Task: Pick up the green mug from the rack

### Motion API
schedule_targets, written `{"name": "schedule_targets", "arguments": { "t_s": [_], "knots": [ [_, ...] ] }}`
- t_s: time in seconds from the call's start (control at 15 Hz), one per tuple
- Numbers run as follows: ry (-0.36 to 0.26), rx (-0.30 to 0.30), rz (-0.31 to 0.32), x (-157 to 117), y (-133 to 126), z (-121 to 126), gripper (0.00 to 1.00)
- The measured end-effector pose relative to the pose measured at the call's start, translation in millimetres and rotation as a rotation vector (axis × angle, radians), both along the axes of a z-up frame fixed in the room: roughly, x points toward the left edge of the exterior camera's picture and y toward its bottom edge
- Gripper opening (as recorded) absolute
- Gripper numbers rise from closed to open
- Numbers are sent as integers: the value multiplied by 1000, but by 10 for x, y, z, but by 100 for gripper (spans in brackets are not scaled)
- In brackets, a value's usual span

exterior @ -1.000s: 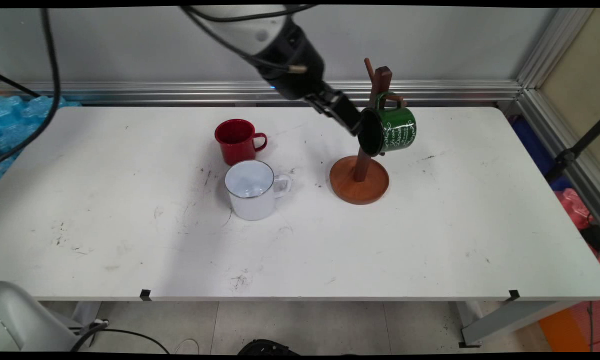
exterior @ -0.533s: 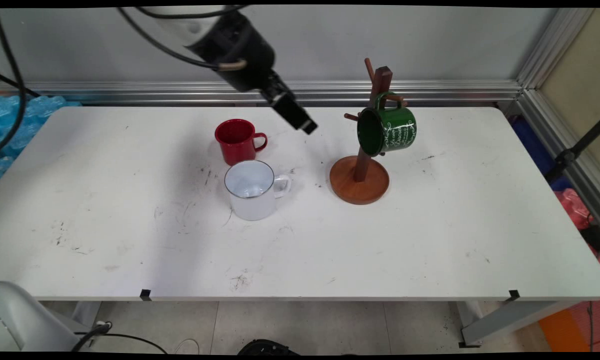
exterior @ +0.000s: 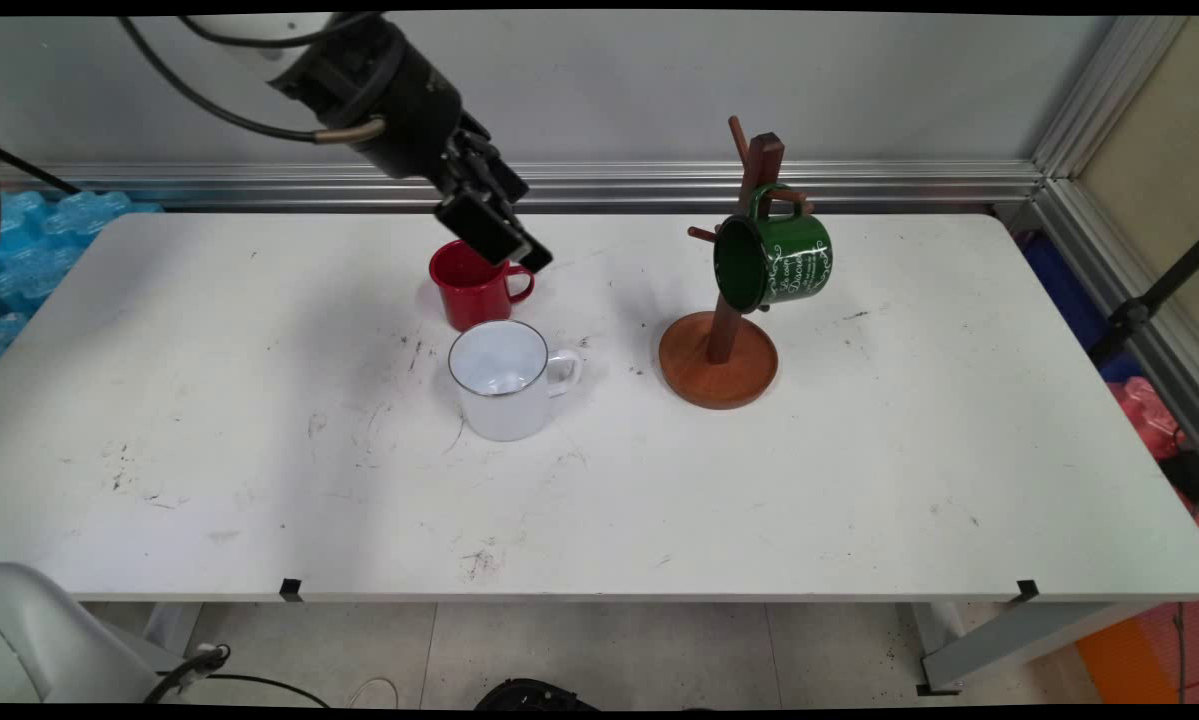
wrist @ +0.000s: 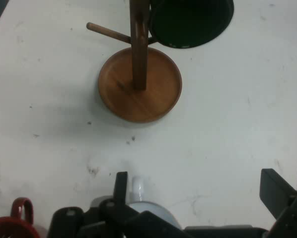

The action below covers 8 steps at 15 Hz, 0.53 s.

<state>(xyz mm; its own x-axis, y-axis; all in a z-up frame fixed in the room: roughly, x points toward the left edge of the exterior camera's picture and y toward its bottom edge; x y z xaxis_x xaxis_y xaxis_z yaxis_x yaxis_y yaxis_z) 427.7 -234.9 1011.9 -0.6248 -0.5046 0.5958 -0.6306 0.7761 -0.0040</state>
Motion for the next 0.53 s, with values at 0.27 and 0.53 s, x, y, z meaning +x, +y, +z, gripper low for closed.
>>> {"name": "schedule_targets", "arguments": {
  "t_s": [0.27, 0.53],
  "knots": [
    [-15, -12, -30, 126, 46, 2, 100],
    [9, -20, -55, 122, 78, 8, 100]
  ]
}}
